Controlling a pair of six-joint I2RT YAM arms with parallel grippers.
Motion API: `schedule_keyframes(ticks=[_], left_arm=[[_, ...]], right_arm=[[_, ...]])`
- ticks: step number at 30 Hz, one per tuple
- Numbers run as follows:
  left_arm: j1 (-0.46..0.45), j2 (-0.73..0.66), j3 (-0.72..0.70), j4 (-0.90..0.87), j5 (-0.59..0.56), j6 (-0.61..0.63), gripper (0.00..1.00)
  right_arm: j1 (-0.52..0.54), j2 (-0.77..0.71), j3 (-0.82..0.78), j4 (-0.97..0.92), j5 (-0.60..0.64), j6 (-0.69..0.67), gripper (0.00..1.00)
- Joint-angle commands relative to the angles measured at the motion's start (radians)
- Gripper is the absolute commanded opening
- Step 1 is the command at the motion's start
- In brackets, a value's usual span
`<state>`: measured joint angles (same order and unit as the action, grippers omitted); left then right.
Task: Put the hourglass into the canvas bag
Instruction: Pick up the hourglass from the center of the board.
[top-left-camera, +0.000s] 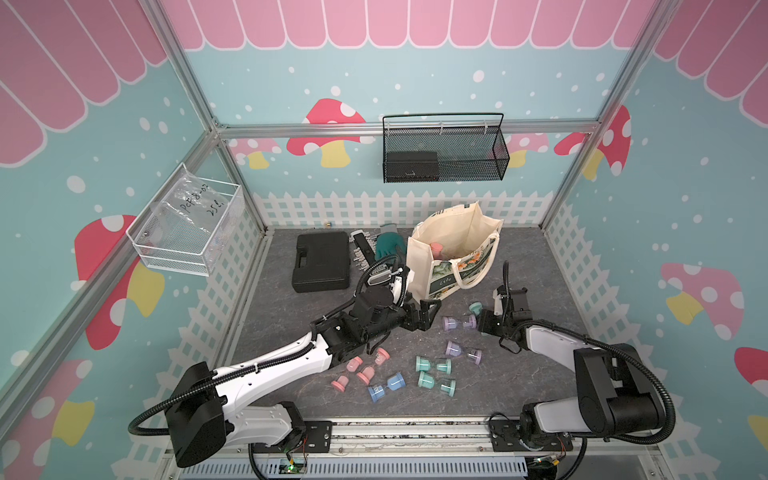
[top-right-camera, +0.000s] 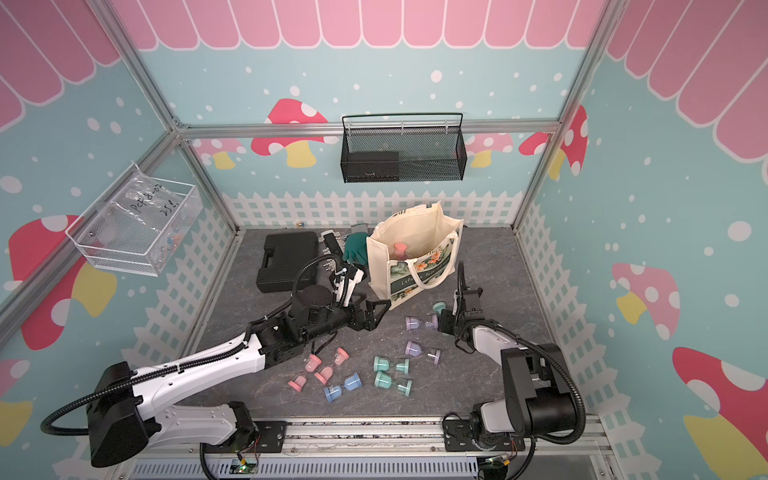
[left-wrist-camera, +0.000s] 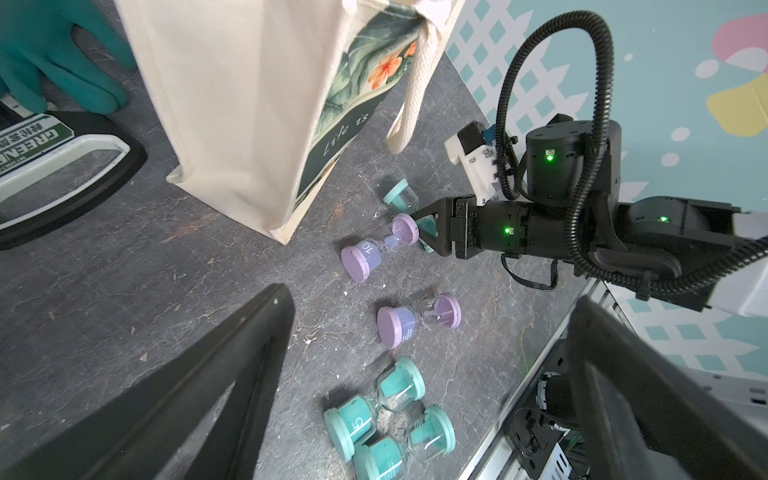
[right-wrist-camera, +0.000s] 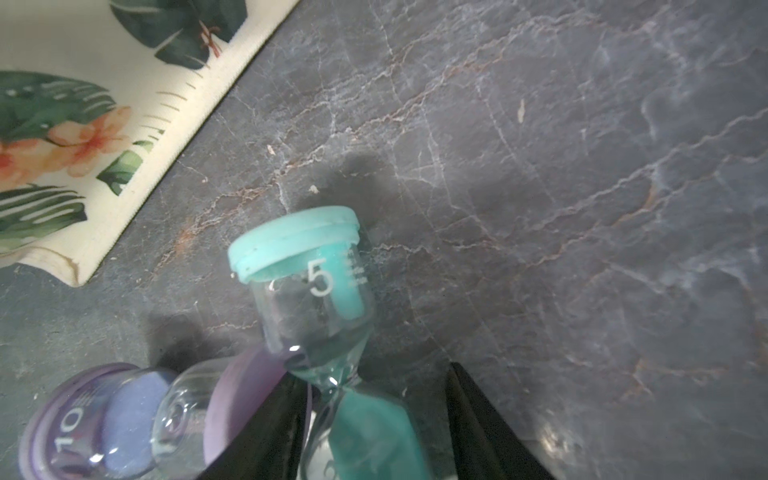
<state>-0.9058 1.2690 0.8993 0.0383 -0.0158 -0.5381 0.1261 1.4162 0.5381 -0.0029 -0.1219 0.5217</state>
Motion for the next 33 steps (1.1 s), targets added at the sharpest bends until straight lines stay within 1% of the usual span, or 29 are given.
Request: schedule_keyframes(ticks=[1, 7, 12, 14, 17, 20, 28, 33], left_arm=[[-0.004, -0.005, 0.003, -0.006, -0.024, 0.02, 0.99], [-0.005, 0.0, 0.007, -0.011, -0.029, 0.026, 0.99], [-0.005, 0.002, 0.01, -0.009, -0.031, 0.029, 0.99], [-0.005, 0.005, 0.013, -0.009, -0.031, 0.03, 0.99], [-0.005, 0.007, 0.018, -0.012, -0.027, 0.032, 0.99], [-0.004, 0.007, 0.019, -0.012, -0.028, 0.031, 0.99], [-0.005, 0.003, 0.019, -0.01, -0.032, 0.032, 0.99], [-0.004, 0.0, 0.023, -0.011, -0.031, 0.034, 0.99]], right_arm=[[0.012, 0.041, -0.009, -0.06, -0.006, 0.014, 0.53], [0.015, 0.056, -0.004, -0.074, -0.011, 0.011, 0.48], [0.016, 0.045, -0.007, -0.08, -0.014, 0.009, 0.42], [0.015, 0.037, -0.008, -0.073, -0.026, 0.009, 0.38], [0.015, 0.027, -0.01, -0.062, -0.05, 0.009, 0.37], [0.015, -0.009, -0.011, -0.059, -0.044, 0.016, 0.33], [0.004, -0.138, -0.035, -0.032, -0.051, 0.059, 0.28], [-0.029, -0.193, -0.03, -0.034, -0.118, 0.086, 0.26]])
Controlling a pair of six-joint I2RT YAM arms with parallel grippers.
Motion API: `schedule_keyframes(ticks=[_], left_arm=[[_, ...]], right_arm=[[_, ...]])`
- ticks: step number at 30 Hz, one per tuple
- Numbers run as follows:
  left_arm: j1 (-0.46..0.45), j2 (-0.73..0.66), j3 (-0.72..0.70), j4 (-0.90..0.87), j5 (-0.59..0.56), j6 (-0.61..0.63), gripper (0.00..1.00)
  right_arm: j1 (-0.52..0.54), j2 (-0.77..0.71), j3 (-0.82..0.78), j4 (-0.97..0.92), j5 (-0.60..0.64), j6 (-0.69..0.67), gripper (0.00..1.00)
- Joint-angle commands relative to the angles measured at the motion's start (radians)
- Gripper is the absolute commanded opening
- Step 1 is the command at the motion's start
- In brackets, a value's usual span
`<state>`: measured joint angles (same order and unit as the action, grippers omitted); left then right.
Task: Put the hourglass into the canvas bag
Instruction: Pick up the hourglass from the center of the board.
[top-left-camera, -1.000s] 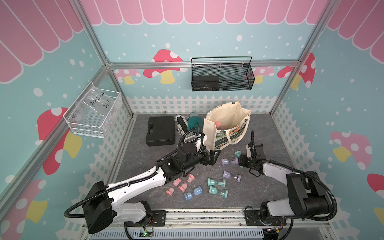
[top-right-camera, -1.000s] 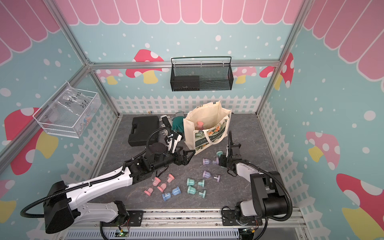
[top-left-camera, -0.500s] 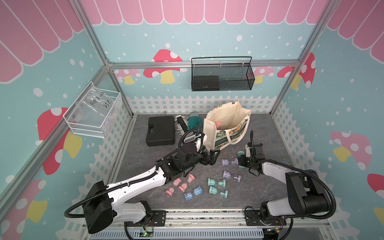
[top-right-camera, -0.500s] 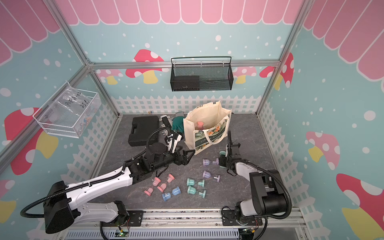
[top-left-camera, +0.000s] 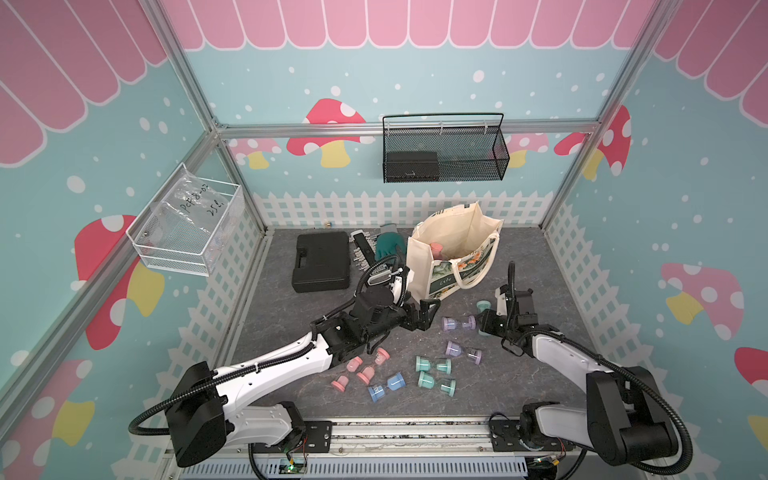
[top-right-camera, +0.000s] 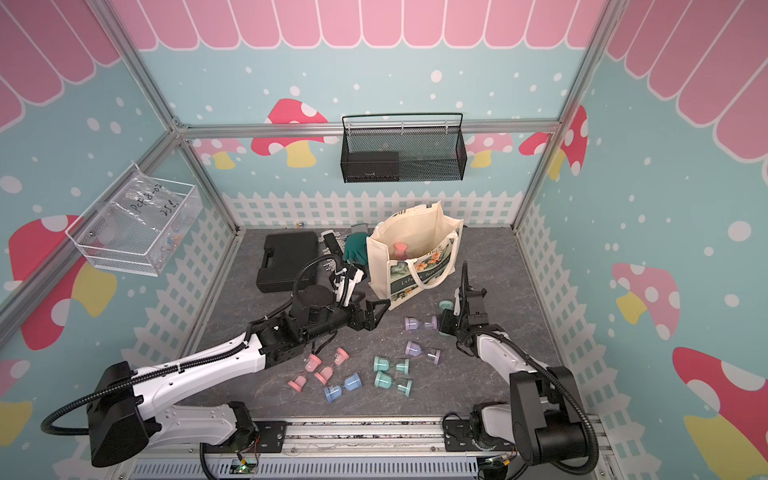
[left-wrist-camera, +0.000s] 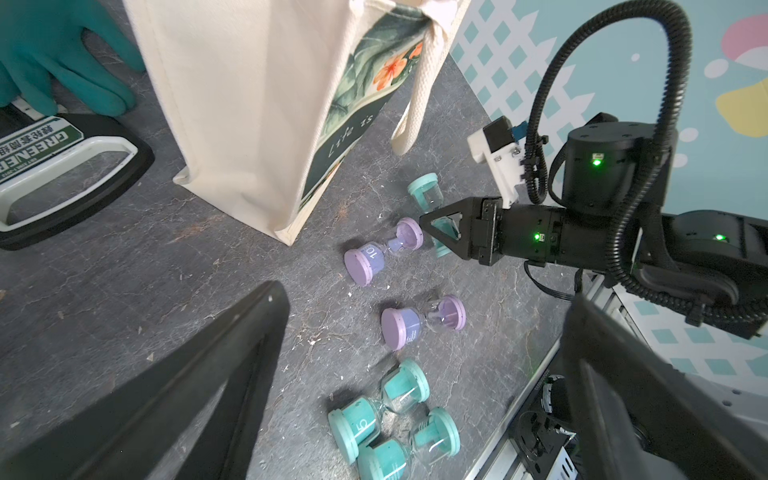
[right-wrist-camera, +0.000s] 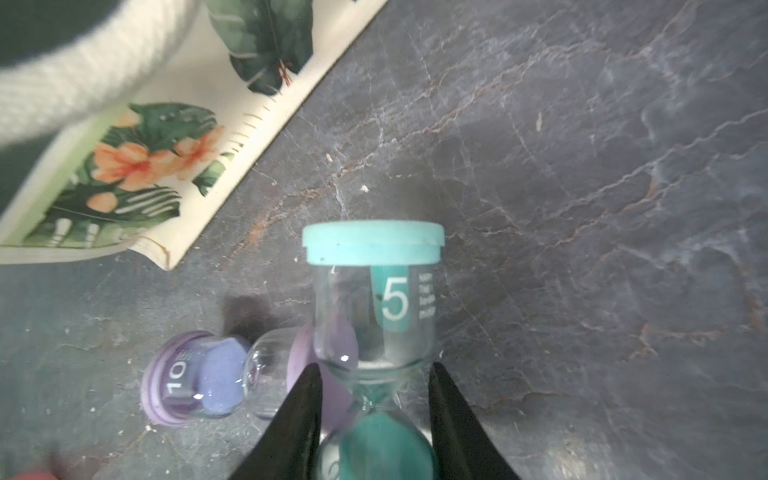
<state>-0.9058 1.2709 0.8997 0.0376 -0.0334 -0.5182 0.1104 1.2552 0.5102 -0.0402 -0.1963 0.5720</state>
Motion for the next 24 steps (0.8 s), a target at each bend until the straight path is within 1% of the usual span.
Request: schedule_keyframes(ticks=[1, 7, 13, 20, 24], left_arm=[[-0.005, -0.003, 0.024, -0.011, -0.014, 0.016, 0.99], [-0.004, -0.022, 0.039, -0.036, -0.037, 0.045, 0.99], [-0.001, -0.039, 0.045, -0.036, -0.054, 0.063, 0.99], [0.008, -0.063, 0.059, -0.041, -0.069, 0.085, 1.0], [0.014, -0.079, 0.068, -0.043, -0.08, 0.103, 0.99]], right_arm=[[-0.016, -0.048, 0.0, 0.002, -0.041, 0.039, 0.26], [-0.019, -0.154, 0.049, -0.056, -0.008, 0.03, 0.25], [-0.018, -0.211, 0.138, -0.115, -0.023, 0.02, 0.23], [-0.02, -0.245, 0.281, -0.146, -0.008, 0.002, 0.23], [-0.017, -0.23, 0.374, -0.136, -0.033, -0.002, 0.22]])
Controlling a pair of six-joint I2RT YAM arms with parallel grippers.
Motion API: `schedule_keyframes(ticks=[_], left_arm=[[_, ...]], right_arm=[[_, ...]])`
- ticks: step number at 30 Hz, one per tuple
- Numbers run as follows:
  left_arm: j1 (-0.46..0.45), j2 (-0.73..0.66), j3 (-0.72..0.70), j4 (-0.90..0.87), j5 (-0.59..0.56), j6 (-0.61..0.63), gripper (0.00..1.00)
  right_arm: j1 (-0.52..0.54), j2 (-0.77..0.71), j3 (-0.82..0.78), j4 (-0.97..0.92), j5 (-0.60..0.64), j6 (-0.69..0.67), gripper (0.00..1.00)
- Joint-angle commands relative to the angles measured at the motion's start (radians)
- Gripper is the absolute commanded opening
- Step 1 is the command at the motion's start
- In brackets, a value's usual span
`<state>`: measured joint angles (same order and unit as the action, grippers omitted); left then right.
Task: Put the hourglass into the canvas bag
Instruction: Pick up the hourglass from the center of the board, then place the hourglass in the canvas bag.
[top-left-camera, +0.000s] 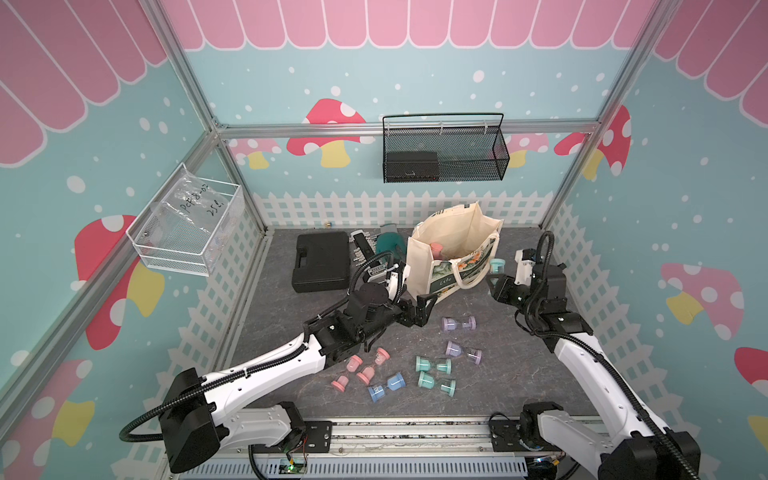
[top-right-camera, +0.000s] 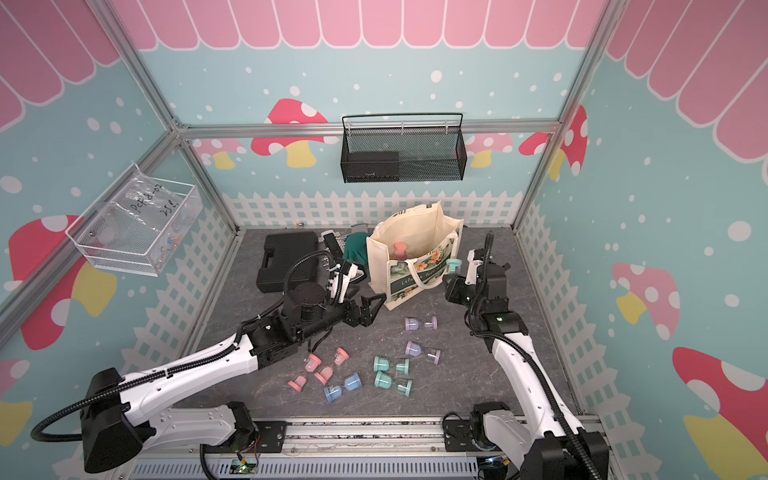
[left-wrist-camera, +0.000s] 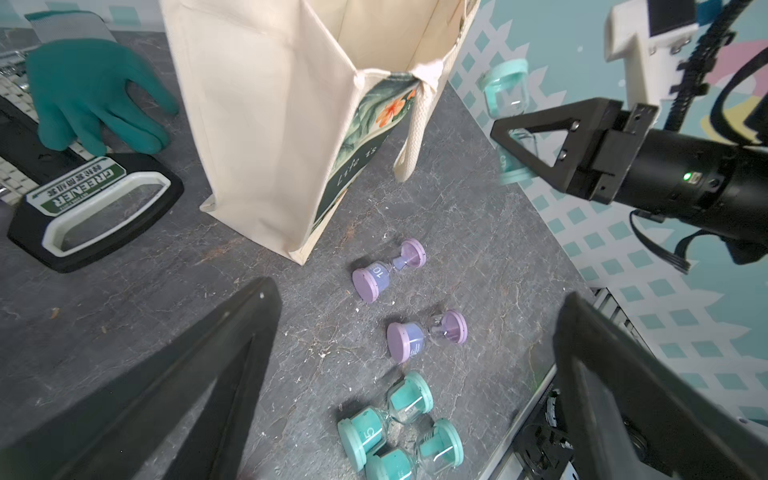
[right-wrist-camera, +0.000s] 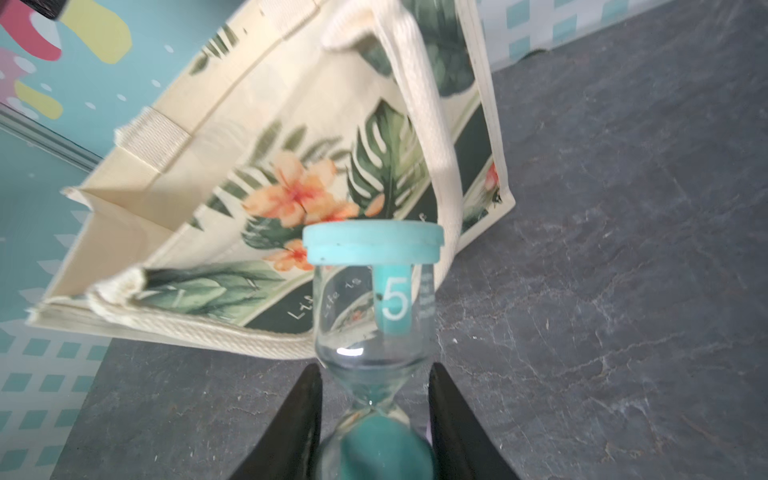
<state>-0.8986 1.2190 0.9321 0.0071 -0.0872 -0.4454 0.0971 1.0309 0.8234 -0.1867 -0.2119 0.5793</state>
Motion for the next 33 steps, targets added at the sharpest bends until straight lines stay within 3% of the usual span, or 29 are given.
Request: schedule_keyframes(ticks=[1, 8, 15, 33], left_arm=[[0.009, -0.03, 0.04, -0.013, -0.028, 0.036, 0.99], [0.025, -0.036, 0.062, 0.0, -0.016, 0.05, 0.99], [0.047, -0.004, 0.105, -0.004, 0.002, 0.053, 0.99], [0.113, 0.085, 0.132, 0.046, 0.046, 0.015, 0.99]], right_arm=[[-0.004, 0.002, 0.083, 0.021, -0.035, -0.011, 0.22], [0.001, 0.096, 0.232, 0.073, -0.111, -0.008, 0.22], [0.069, 0.249, 0.381, 0.098, -0.134, -0.016, 0.22], [0.218, 0.687, 0.75, -0.112, 0.092, -0.196, 0.24]])
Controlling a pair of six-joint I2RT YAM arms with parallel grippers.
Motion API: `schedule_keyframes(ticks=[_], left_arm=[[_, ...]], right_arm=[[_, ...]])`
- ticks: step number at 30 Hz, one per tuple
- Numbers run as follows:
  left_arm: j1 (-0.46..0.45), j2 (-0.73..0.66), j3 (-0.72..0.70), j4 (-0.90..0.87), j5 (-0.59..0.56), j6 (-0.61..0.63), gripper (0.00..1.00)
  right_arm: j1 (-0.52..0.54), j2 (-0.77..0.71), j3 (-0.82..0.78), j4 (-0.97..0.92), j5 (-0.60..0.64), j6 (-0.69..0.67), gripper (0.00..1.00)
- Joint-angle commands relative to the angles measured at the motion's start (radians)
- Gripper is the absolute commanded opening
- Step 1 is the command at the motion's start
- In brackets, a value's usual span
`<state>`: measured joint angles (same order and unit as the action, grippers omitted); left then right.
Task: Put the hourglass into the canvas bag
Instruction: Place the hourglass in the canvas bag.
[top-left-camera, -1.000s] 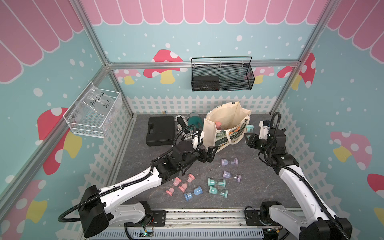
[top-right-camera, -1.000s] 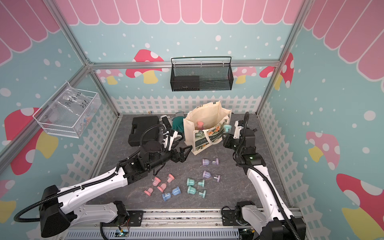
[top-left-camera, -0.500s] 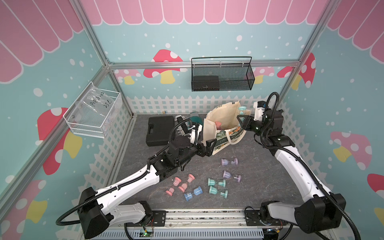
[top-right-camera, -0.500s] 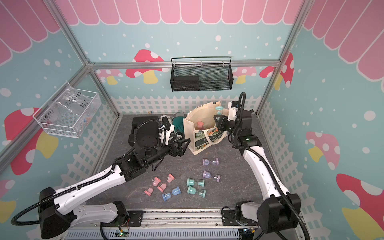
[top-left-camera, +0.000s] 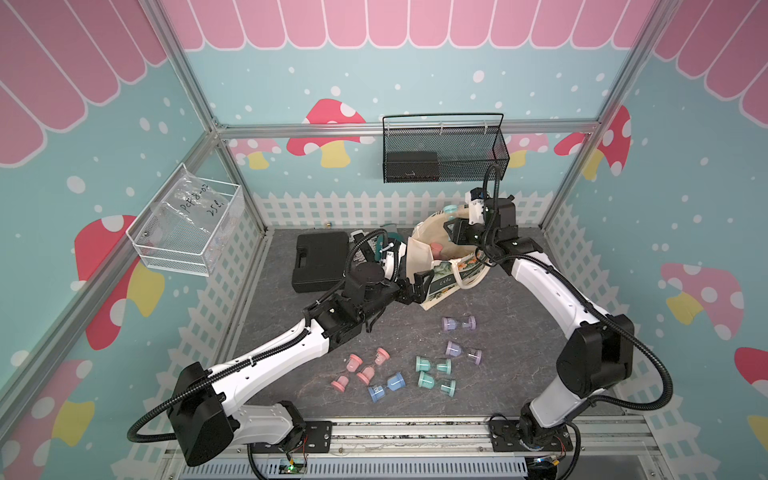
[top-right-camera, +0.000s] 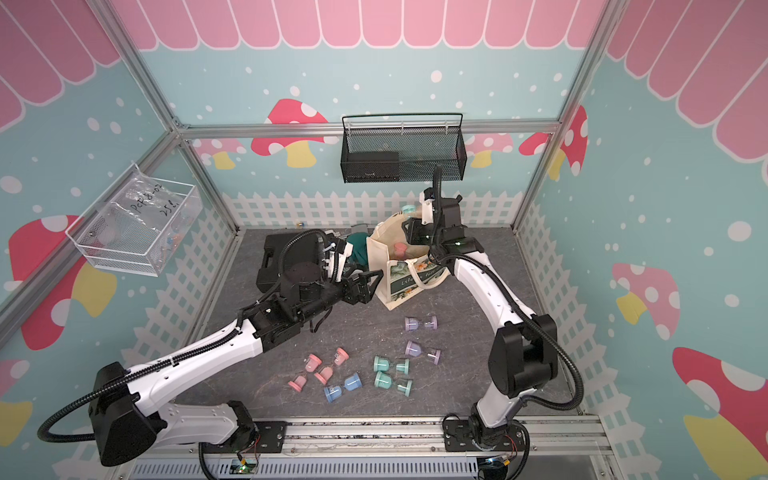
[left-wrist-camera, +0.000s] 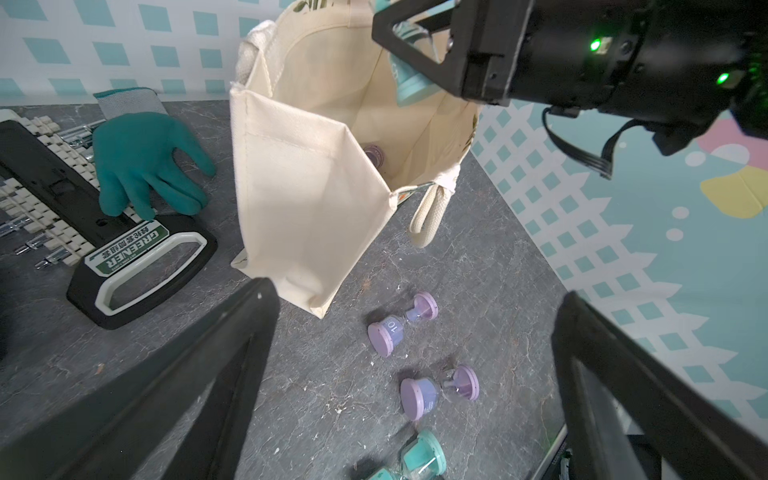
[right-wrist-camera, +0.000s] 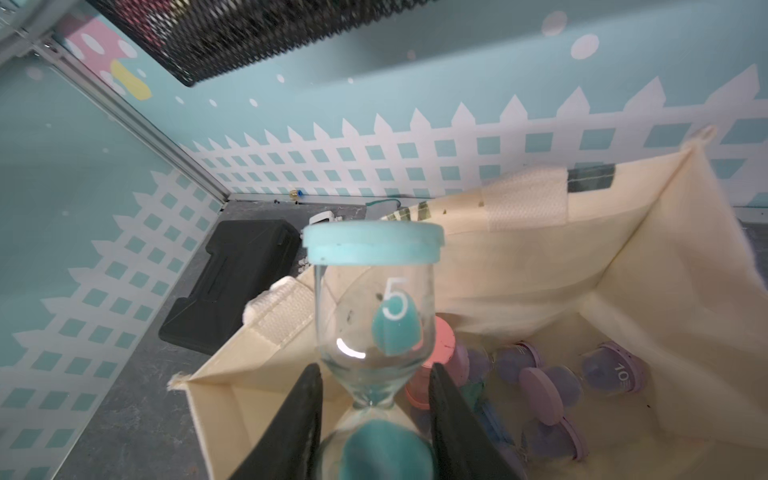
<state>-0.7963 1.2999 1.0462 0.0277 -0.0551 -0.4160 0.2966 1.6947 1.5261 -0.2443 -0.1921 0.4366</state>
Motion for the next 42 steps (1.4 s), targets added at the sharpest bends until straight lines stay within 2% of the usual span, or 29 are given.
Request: schedule_keyframes(ticks=[1, 12, 24, 30, 42], left_arm=[[0.012, 0.003, 0.013, 0.026, 0.014, -0.015, 1.0], [0.028, 0.004, -0.008, 0.035, 0.015, -0.021, 0.99], [0.034, 0.005, -0.022, 0.038, 0.015, -0.032, 1.0], [0.034, -0.007, -0.032, 0.038, 0.014, -0.034, 0.99], [0.035, -0.027, -0.041, 0.024, 0.003, -0.034, 0.99]], right_arm=[[0.026, 0.035, 0.051, -0.059, 0.098, -0.062, 0.24], [0.066, 0.196, 0.134, -0.174, 0.255, -0.143, 0.27], [0.095, 0.305, 0.107, -0.2, 0.341, -0.141, 0.33], [0.096, 0.31, 0.11, -0.196, 0.342, -0.134, 0.39], [0.101, 0.263, 0.138, -0.196, 0.307, -0.128, 0.59]])
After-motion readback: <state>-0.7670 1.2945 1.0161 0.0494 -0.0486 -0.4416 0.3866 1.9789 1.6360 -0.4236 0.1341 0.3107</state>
